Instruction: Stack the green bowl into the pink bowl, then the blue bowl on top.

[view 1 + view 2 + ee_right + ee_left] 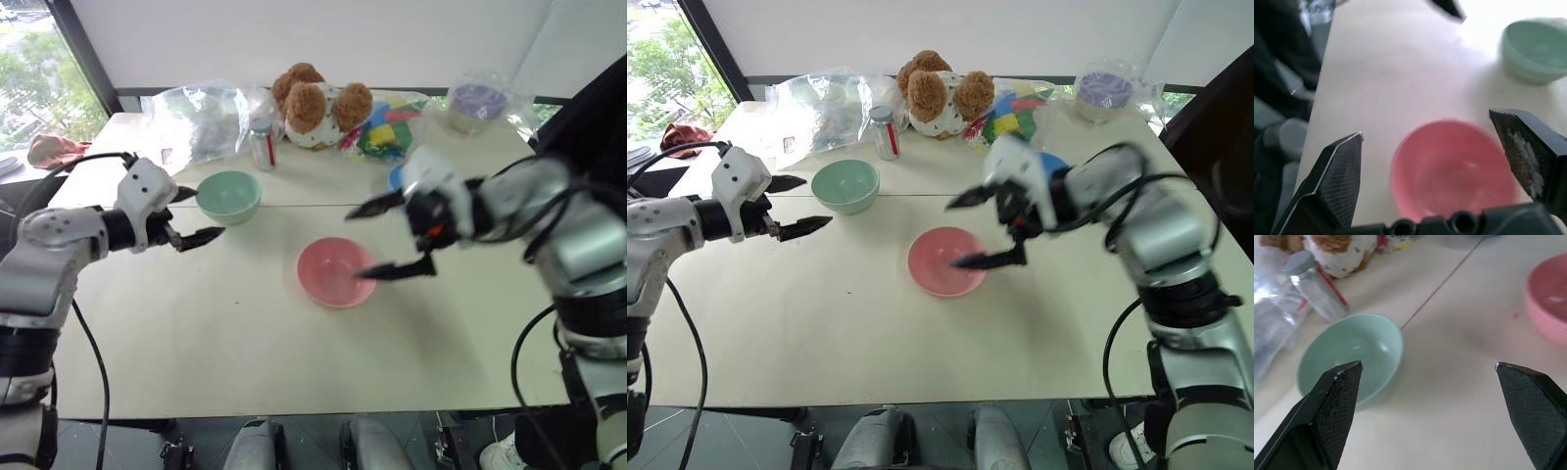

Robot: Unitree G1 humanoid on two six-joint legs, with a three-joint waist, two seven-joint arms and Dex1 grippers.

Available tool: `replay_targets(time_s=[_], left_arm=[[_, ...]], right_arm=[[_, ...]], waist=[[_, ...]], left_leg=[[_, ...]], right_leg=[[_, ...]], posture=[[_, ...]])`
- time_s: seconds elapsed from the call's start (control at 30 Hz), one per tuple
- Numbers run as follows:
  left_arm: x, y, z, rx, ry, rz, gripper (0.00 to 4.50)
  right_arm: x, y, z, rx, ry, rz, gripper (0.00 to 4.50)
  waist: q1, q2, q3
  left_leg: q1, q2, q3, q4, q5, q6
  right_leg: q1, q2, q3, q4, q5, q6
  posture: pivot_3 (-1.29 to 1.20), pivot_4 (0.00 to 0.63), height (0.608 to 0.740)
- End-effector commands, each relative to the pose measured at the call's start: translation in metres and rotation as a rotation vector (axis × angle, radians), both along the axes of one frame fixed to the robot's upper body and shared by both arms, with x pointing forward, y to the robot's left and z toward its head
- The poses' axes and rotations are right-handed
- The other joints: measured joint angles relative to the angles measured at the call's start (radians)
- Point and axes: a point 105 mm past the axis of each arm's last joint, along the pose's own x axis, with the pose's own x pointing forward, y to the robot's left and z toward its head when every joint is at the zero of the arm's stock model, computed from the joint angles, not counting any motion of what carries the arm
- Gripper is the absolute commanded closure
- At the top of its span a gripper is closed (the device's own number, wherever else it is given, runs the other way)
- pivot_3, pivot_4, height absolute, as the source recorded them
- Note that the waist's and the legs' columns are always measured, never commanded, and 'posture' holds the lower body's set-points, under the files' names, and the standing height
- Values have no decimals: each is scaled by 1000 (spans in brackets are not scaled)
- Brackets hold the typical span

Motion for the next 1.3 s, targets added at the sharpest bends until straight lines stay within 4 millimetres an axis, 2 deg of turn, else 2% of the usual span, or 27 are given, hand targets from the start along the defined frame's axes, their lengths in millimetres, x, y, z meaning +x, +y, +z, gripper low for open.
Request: replay_targets(time_s=[0.03, 0.17, 0.3, 0.43, 0.6, 0.67, 0.73, 0.8, 0.93, 1.03, 1.17, 1.3], left_arm=[[21, 7, -1, 68, -52, 22, 0], [42, 4, -15, 189, -42, -27, 0], [57, -7, -26, 236, -6, -92, 0], [67, -7, -38, 287, 21, -91, 0], [75, -4, -45, 300, 34, -62, 0], [78, -5, -47, 293, 39, -51, 529], [79, -7, -46, 283, 39, -58, 1301], [80, -11, -44, 273, 42, -74, 2249], [80, -17, -35, 271, 28, -114, 4471], [78, -26, -23, 271, 14, -177, 4471], [74, -51, 0, 225, -19, -308, 4471], [44, -115, 37, 197, -76, -694, 4471]], right_arm=[[-14, -5, 26, 118, 49, -7, 17], [-16, -5, 48, 278, 126, -49, 17], [-6, -10, 35, 226, 92, -170, 17], [5, -17, 26, 195, 52, -266, 17], [7, -20, 23, 190, 31, -296, 17], [6, -22, 22, 186, 23, -304, 0], [6, -23, 22, 184, 17, -310, 0], [6, -25, 22, 181, 14, -316, 0], [5, -28, 22, 173, 12, -325, 0], [5, -32, 23, 167, 8, -336, 0], [6, -38, 24, 153, -2, -351, 0], [4, -47, 26, 142, -4, -370, 0]], waist=[[-2, 0, 0], [-6, 0, 0], [-1, 0, 0], [-3, 0, 0], [-6, -1, 0], [-4, -1, 0], [-4, -1, 0], [-4, -1, 0], [-4, -1, 0], [-4, -1, 0], [-2, -1, 0], [5, -1, 1]], left_leg=[[0, 0, 0, 0, 0, 0], [-1, 0, 1, 0, 0, 0], [-1, 0, 1, 0, 0, 0], [-2, -1, 2, 0, -1, 2], [-2, -1, 3, 0, -1, 3], [-2, -1, 2, 0, -1, 3], [-2, -1, 3, 0, -1, 3], [-2, -1, 3, 0, -1, 3], [-2, -1, 3, 0, -1, 3], [-2, -1, 3, 0, -1, 3], [-3, -1, 3, 0, -1, 3], [-3, -2, 3, 1, -1, 3]], right_leg=[[0, 0, 0, 0, 0, 0], [-1, 0, 0, 0, 0, 0], [-1, 1, 0, 0, 0, 0], [-2, 0, 0, -1, 0, 0], [-3, 0, 0, 0, 0, 0], [-3, 0, 0, 0, 0, 0], [-3, 0, 0, 0, 0, 0], [-3, -1, 0, 0, 0, 0], [-3, -1, 0, 0, 0, 0], [-3, 0, 0, 0, 0, 0], [-3, 0, -1, 0, 0, 0], [-3, 0, -1, -1, 0, 0]], posture=[[0, 150, 740], [0, 150, 740], [0, 150, 740], [0, 150, 740], [0, 150, 740], [0, 150, 740], [0, 150, 740], [0, 150, 740], [0, 150, 740], [0, 150, 740], [0, 150, 740], [0, 150, 740]])
